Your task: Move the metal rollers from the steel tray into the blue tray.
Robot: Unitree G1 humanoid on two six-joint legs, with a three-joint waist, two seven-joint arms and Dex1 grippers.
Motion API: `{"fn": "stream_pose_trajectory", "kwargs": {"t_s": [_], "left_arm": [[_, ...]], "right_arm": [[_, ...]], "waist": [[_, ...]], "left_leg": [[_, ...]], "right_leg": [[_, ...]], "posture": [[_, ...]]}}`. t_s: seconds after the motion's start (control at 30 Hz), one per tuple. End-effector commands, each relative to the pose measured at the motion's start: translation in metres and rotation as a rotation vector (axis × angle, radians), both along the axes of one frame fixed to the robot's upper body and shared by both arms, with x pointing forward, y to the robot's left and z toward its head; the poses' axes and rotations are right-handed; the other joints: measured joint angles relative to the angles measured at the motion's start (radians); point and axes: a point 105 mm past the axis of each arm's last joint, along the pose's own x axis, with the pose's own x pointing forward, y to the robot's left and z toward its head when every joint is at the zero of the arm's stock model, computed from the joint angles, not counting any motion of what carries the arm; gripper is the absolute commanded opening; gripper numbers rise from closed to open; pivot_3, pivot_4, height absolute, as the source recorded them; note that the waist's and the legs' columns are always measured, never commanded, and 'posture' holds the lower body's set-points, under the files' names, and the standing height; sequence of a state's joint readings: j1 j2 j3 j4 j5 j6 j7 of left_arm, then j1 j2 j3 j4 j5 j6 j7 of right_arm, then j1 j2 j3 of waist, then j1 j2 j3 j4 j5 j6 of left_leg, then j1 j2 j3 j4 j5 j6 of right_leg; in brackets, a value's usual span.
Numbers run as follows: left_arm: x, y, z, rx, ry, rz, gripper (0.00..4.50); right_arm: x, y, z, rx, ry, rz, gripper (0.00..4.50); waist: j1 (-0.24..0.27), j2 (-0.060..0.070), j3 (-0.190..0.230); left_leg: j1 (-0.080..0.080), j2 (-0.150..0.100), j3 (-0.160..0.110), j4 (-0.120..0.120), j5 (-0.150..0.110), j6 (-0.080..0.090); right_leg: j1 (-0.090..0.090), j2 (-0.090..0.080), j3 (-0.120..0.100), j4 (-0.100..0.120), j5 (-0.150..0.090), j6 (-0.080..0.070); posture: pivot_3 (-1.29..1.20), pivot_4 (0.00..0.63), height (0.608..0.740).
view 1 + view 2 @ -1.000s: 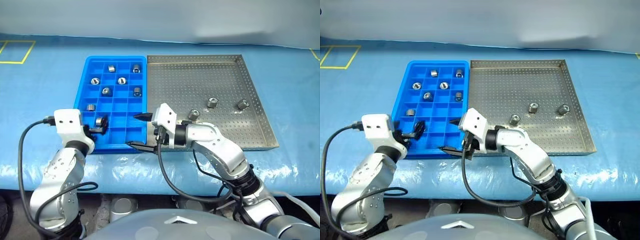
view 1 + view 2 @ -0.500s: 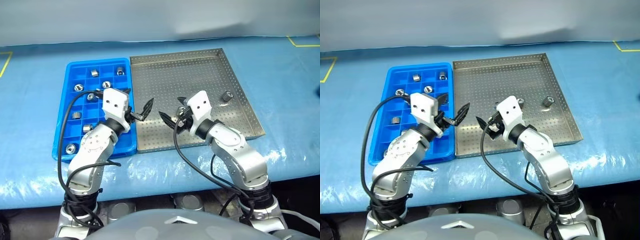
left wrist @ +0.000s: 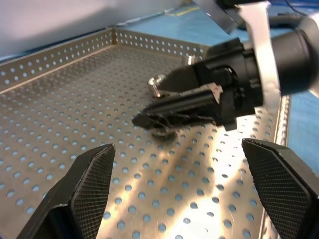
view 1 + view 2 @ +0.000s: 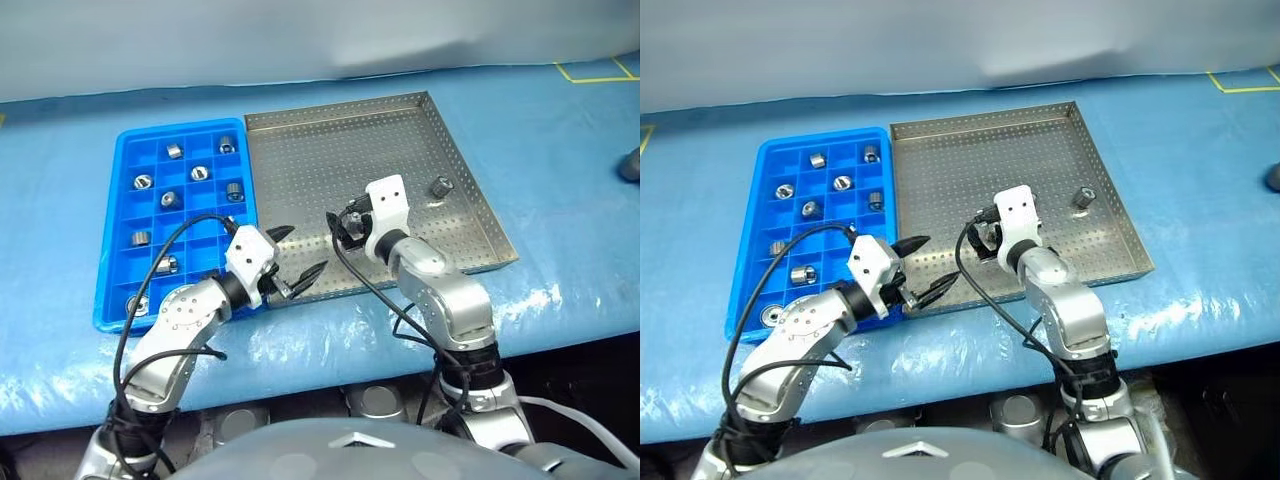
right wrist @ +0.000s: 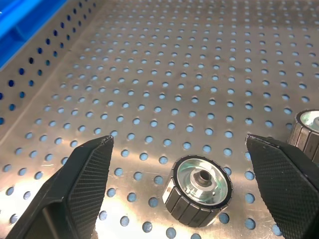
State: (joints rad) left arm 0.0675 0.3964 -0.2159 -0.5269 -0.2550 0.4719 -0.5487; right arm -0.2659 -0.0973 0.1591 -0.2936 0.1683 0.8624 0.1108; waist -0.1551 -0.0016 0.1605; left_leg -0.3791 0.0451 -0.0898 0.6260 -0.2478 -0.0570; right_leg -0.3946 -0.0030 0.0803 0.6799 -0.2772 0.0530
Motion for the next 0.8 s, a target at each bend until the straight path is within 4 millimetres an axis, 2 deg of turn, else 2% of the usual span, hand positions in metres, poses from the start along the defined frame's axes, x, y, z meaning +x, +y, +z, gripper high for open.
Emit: {"fn": "stream_pose_trajectory", "kwargs": {"t_s": [0.03, 0.17, 0.23, 0.33, 0.57, 0.6, 0.77, 0.8], "left_arm": [[-0.008, -0.006, 0.013, -0.013, -0.045, -0.043, 4.44], [-0.012, -0.005, 0.01, 0.016, -0.052, -0.057, 4.44], [-0.013, -0.004, 0.009, 0.015, -0.05, -0.054, 4.5], [-0.013, -0.003, 0.008, 0.015, -0.052, -0.049, 4.5], [-0.016, -0.002, 0.008, 0.004, -0.06, -0.038, 4.5], [-0.016, -0.002, 0.009, 0.003, -0.061, -0.036, 4.5], [-0.016, 0.0, 0.01, 0.002, -0.068, -0.017, 4.5], [-0.016, 0.0, 0.01, 0.003, -0.068, -0.017, 4.5]], "right_arm": [[0.005, 0.006, 0.005, 0.001, -0.003, -0.006, 4.5], [0.007, 0.005, -0.003, -0.002, 0.04, -0.028, 4.5], [0.007, 0.004, -0.005, -0.005, 0.051, -0.037, 4.1], [0.006, 0.003, -0.006, 0.008, 0.063, -0.043, 3.29], [0.003, 0.002, -0.008, 0.011, 0.076, -0.023, 0.91], [0.003, 0.003, -0.007, 0.012, 0.072, -0.012, 0.76], [-0.002, 0.014, 0.001, 0.045, 0.036, 0.074, 0.75], [-0.002, 0.017, 0.004, 0.056, 0.024, 0.085, 1.1]], "waist": [[0.007, 0.0, 0.0], [0.019, 0.0, 0.0], [0.023, 0.0, 0.0], [0.027, 0.0, 0.0], [0.037, 0.0, 0.0], [0.038, 0.0, 0.0], [0.041, 0.0, 0.0], [0.042, 0.0, 0.0]], "left_leg": [[0.0, 0.0, 0.0, 0.0, 0.0, 0.0], [0.0, 0.0, 0.0, 0.0, 0.0, 0.0], [0.0, 0.0, 0.0, -0.001, 0.0, 0.0], [0.0, 0.0, 0.0, -0.001, 0.0, 0.0], [0.0, 0.0, 0.0, -0.001, 0.0, 0.0], [0.0, 0.0, 0.0, -0.001, 0.0, 0.0], [0.0, 0.0, 0.0, -0.001, 0.0, 0.0], [0.0, 0.0, 0.0, -0.001, 0.0, 0.0]], "right_leg": [[0.0, 0.0, 0.0, 0.0, 0.0, 0.0], [0.0, 0.0, 0.0, 0.0, 0.001, -0.001], [0.0, 0.0, 0.0, 0.0, 0.001, -0.001], [0.0, 0.0, 0.0, 0.0, 0.0, -0.001], [0.0, 0.0, 0.0, 0.0, 0.0, 0.0], [0.0, 0.0, 0.0, 0.0, 0.0, 0.0], [0.0, 0.0, 0.0, 0.0, 0.0, 0.0], [0.0, 0.0, 0.0, 0.0, 0.0, 0.0]], "posture": [[-0.11, 0.15, 0.74], [-0.1, 0.15, 0.74], [-0.08, 0.15, 0.74], [-0.08, 0.15, 0.74], [-0.05, 0.15, 0.74], [-0.04, 0.15, 0.74], [-0.03, 0.15, 0.74], [-0.03, 0.15, 0.74]]}}
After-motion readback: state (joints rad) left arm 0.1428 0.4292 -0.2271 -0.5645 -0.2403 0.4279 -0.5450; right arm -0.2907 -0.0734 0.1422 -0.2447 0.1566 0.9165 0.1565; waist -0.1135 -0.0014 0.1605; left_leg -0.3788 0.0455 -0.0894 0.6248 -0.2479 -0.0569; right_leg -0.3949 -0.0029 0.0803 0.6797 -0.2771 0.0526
